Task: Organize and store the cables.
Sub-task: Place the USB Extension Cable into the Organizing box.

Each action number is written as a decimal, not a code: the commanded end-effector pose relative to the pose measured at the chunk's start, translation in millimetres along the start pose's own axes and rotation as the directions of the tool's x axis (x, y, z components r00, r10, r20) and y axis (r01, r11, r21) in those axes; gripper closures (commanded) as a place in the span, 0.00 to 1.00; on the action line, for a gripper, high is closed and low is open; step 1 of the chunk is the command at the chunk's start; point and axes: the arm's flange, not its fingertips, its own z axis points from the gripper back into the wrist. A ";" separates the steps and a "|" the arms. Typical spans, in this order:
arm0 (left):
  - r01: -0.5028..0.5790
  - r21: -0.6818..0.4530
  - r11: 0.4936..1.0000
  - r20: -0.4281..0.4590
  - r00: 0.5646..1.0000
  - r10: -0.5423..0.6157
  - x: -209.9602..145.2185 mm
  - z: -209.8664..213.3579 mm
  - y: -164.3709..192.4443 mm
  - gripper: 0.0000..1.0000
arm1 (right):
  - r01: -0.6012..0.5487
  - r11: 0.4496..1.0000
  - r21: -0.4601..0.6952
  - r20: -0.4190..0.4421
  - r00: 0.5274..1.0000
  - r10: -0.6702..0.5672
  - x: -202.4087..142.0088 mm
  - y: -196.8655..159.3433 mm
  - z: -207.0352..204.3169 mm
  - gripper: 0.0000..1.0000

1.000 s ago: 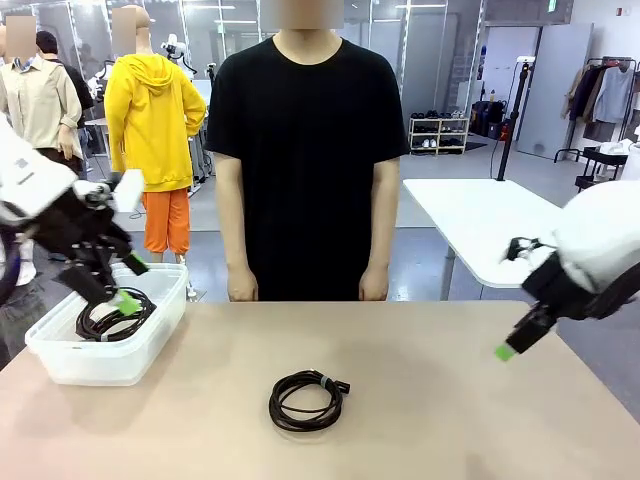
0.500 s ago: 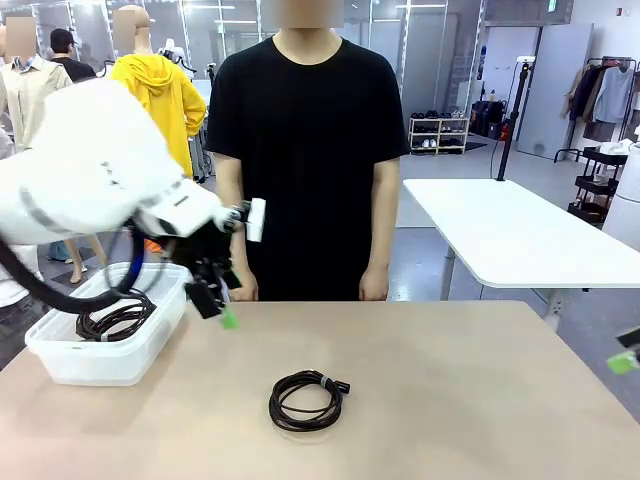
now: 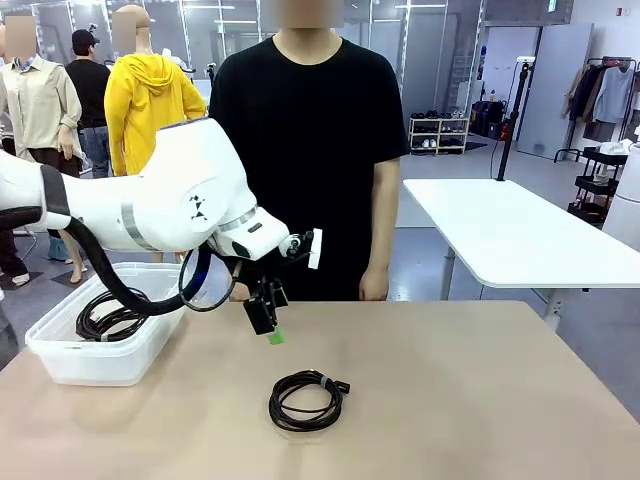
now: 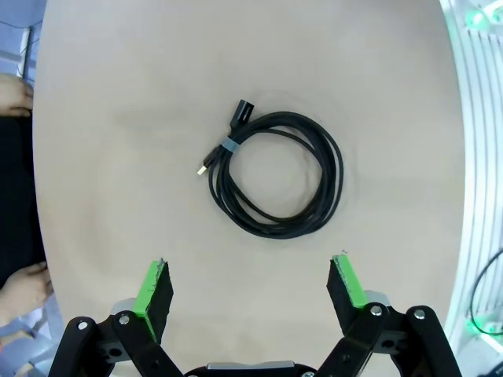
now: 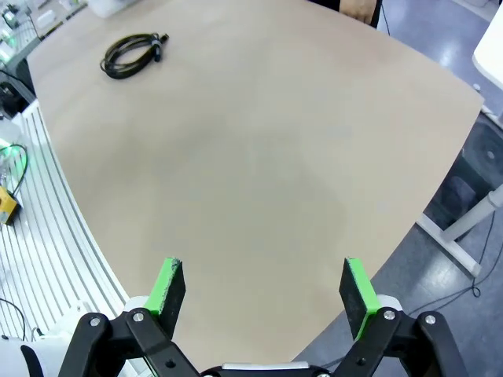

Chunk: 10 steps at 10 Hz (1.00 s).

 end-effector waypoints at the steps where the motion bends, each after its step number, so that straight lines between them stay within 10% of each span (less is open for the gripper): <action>1: -0.010 0.001 1.000 0.005 1.000 0.010 -4.1 6.0 -4.3 0.00 | -0.004 1.000 -0.009 -0.026 1.000 0.004 5.0 0.4 0.8 0.00; 10: 0.057 0.020 0.998 -0.075 0.996 -0.055 31.9 -30.1 26.4 0.00 | -0.004 1.000 -0.009 -0.026 1.000 0.004 5.0 0.4 0.8 0.00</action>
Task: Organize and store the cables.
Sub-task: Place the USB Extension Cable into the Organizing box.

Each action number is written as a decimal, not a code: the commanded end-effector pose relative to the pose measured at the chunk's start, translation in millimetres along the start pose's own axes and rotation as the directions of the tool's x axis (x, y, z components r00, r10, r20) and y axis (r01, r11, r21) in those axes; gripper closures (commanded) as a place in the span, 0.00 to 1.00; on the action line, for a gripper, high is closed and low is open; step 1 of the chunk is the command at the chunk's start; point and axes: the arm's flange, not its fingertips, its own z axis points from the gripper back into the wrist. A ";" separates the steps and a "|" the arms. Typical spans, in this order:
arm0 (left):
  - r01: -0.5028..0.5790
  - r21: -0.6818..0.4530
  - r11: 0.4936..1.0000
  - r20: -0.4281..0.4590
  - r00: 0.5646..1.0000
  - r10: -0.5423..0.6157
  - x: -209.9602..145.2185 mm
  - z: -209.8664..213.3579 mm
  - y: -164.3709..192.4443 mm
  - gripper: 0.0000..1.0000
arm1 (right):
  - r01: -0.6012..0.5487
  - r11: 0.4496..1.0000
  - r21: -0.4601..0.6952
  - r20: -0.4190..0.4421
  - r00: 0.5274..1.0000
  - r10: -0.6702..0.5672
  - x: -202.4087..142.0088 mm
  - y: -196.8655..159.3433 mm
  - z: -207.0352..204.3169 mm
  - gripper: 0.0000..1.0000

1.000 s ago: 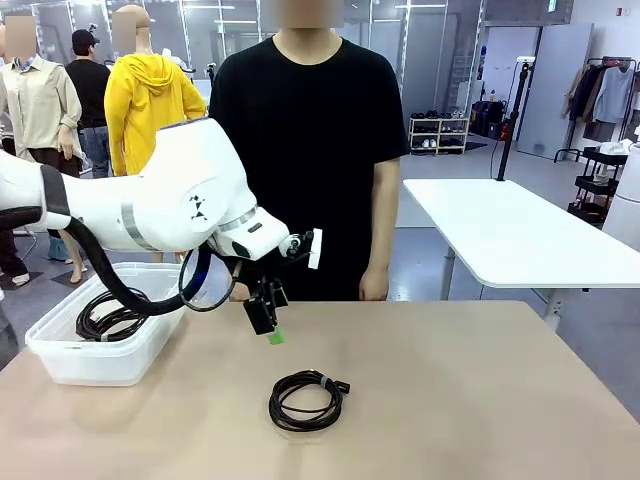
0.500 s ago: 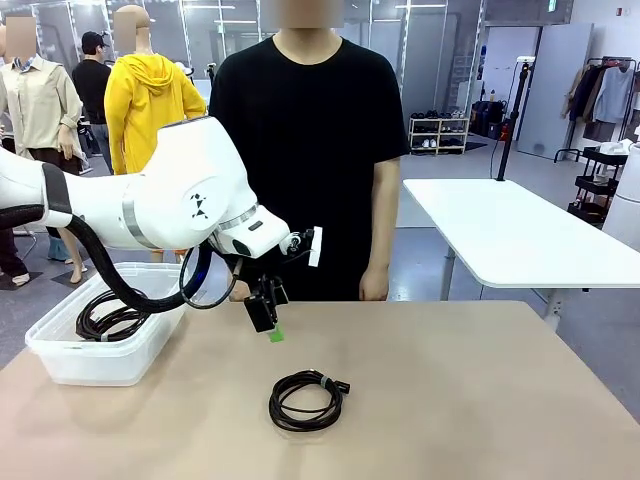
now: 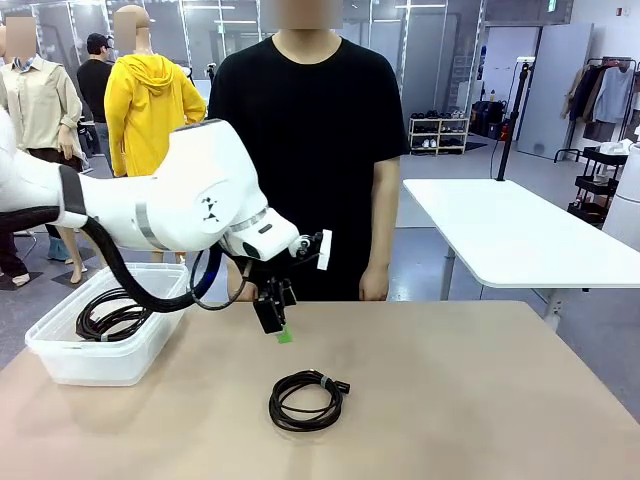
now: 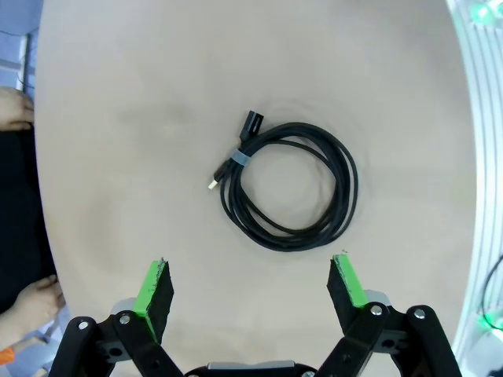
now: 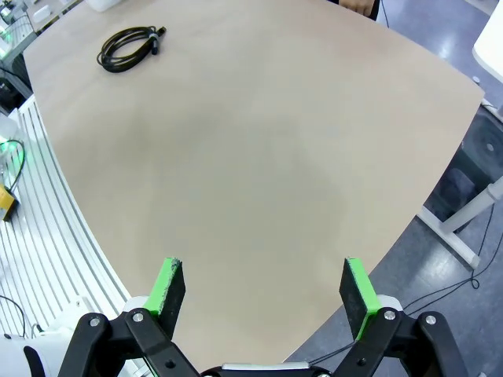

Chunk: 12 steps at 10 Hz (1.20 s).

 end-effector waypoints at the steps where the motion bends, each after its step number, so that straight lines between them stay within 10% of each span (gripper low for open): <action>1: 0.050 0.009 0.999 -0.034 0.998 -0.049 20.8 -27.5 21.4 0.00 | -0.006 1.000 0.005 0.017 1.000 0.006 0.3 -1.9 -0.1 0.00; 12: 0.068 -0.171 0.983 -0.177 0.979 -0.098 45.8 -168.8 54.9 0.00 | -0.006 1.000 0.005 0.017 1.000 0.006 0.3 -1.9 -0.1 0.00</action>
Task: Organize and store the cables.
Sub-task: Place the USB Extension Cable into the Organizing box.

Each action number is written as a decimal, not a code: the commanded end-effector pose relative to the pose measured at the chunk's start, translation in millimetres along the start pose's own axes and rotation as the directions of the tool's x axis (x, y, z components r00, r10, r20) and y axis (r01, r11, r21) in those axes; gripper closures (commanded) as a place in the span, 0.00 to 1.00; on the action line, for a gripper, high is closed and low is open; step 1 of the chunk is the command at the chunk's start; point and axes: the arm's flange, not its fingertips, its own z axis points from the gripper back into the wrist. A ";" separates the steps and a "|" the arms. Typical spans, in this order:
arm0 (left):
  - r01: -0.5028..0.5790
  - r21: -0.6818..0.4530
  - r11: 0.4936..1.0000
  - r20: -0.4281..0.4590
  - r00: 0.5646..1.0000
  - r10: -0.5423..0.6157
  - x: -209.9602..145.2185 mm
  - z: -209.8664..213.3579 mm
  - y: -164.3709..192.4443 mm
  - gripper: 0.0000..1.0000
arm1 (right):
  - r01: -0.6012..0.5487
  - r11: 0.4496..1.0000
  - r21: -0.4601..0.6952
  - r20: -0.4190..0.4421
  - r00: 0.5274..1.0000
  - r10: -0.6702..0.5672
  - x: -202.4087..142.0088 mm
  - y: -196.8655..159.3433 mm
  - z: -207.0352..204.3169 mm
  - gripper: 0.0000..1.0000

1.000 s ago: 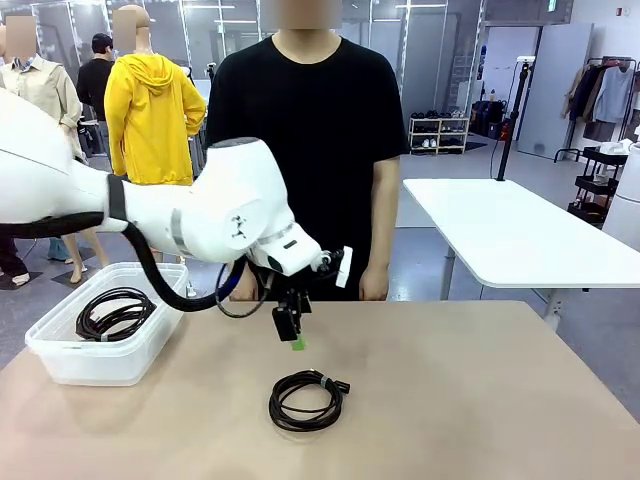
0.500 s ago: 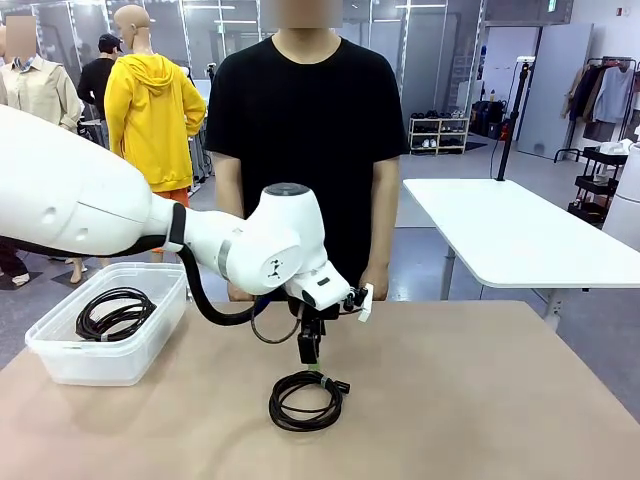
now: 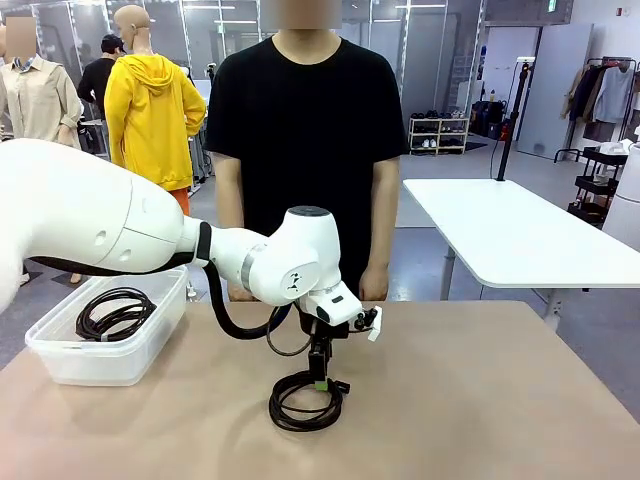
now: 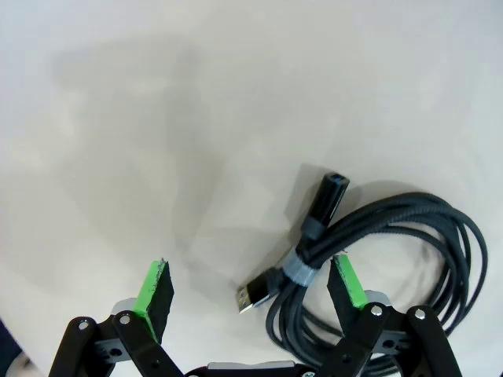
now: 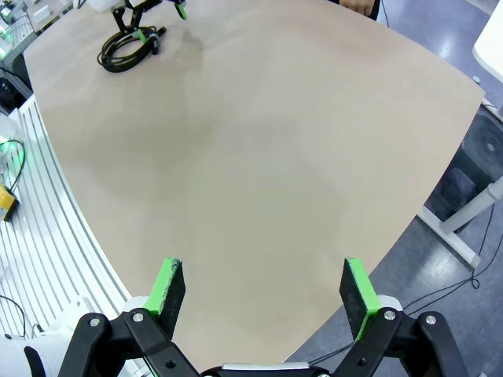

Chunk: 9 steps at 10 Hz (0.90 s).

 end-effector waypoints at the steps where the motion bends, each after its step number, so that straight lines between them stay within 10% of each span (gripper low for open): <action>1: 0.018 -0.051 0.999 -0.006 1.000 -0.019 5.3 1.0 6.7 0.00 | -0.007 1.000 0.004 0.018 1.000 0.007 0.1 -2.1 -0.1 0.00; 2: 0.013 -0.055 0.998 -0.023 1.000 -0.014 5.7 -0.8 5.9 0.00 | -0.007 1.000 0.004 0.018 1.000 0.007 0.1 -2.1 -0.1 0.00; 3: 0.011 -0.044 0.999 -0.059 0.998 -0.014 5.2 1.9 4.2 0.60 | -0.007 1.000 0.004 0.018 1.000 0.007 0.1 -2.1 -0.1 0.00; 4: 0.013 -0.050 0.999 -0.058 0.998 -0.016 5.0 4.4 2.4 0.60 | -0.007 1.000 0.004 0.018 1.000 0.007 0.1 -2.1 -0.1 0.00; 5: 0.028 -0.068 0.997 -0.030 0.999 -0.030 6.5 5.3 0.2 1.00 | -0.007 1.000 0.004 0.018 1.000 0.007 0.1 -2.1 -0.1 0.00; 6: 0.030 -0.068 0.997 -0.041 0.999 -0.033 7.2 4.8 -0.4 0.65 | -0.007 1.000 0.004 0.018 1.000 0.007 0.1 -2.1 -0.1 0.00; 7: 0.027 -0.067 0.997 -0.050 0.998 -0.030 7.9 6.2 -2.1 1.00 | -0.007 1.000 0.004 0.018 1.000 0.007 0.1 -2.1 -0.1 0.00; 9: 0.026 -0.064 0.998 -0.048 0.998 -0.029 6.9 12.2 -3.9 1.00 | -0.007 1.000 0.004 0.018 1.000 0.007 0.1 -2.1 -0.1 0.00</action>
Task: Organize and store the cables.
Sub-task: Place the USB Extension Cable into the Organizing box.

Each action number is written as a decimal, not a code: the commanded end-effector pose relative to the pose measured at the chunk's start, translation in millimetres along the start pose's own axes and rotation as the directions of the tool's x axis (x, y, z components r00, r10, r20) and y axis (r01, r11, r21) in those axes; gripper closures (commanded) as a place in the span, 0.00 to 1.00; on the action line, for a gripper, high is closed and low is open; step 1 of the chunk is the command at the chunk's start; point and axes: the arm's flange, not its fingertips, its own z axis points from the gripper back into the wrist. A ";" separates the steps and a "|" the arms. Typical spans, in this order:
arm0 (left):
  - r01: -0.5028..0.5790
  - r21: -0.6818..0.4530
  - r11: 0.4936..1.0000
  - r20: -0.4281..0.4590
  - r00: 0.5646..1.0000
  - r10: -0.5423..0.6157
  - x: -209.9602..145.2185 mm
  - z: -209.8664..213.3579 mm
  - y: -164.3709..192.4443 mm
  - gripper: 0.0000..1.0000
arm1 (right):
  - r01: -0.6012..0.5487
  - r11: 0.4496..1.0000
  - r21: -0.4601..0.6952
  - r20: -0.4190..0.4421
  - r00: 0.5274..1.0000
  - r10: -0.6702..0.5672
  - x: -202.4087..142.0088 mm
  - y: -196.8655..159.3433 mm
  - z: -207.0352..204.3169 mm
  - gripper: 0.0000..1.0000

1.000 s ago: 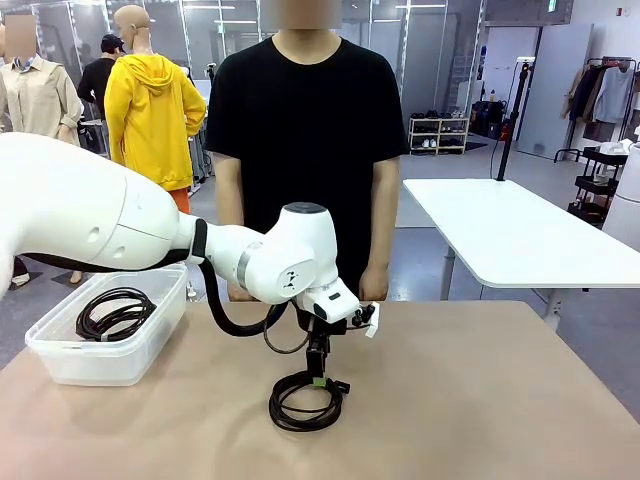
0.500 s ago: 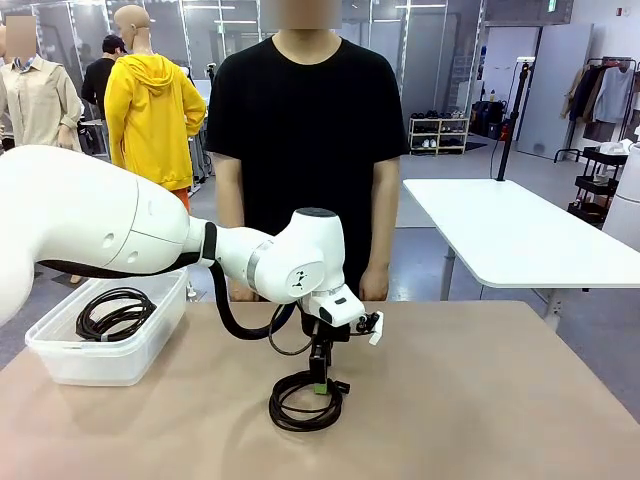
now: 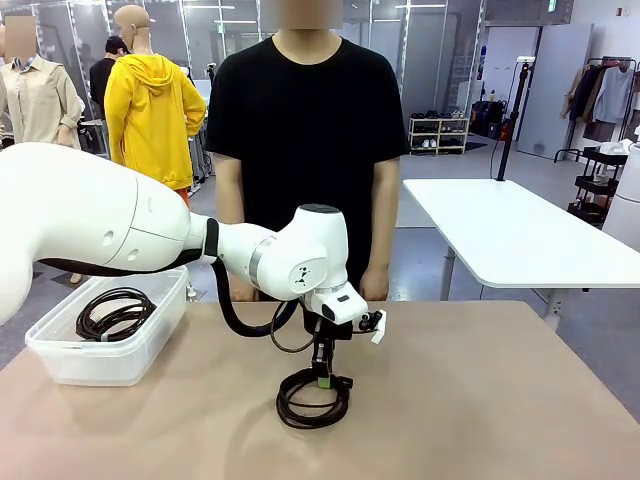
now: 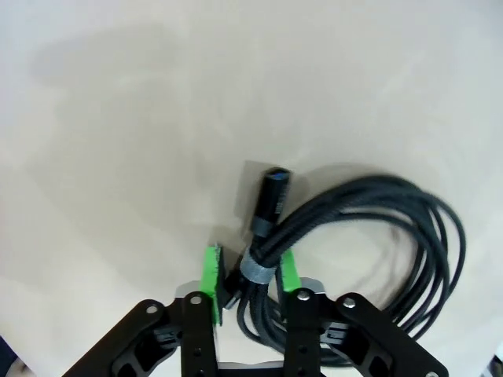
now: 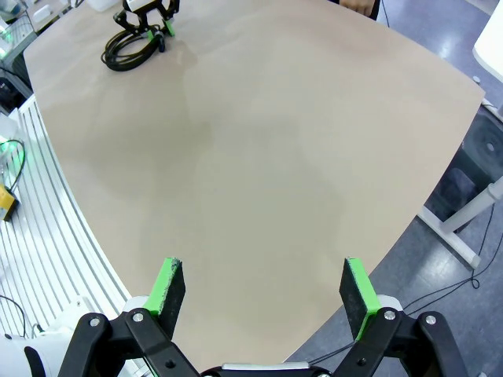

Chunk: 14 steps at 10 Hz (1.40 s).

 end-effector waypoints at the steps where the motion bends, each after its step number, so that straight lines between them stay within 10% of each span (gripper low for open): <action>1: 0.016 0.006 1.000 -0.008 1.000 -0.016 -3.3 20.9 -5.1 1.00 | -0.006 1.000 0.004 0.018 1.000 0.006 -0.3 -2.2 0.0 0.00; 8: 0.057 0.117 0.992 0.032 0.998 -0.061 -37.8 141.5 -22.5 1.00 | -0.006 1.000 0.004 0.018 1.000 0.006 -0.3 -2.2 0.0 0.00; 14: 0.049 0.148 0.988 0.030 0.998 -0.054 -30.4 150.9 -10.7 1.00 | -0.006 1.000 0.004 0.018 1.000 0.006 -0.3 -2.2 0.0 0.00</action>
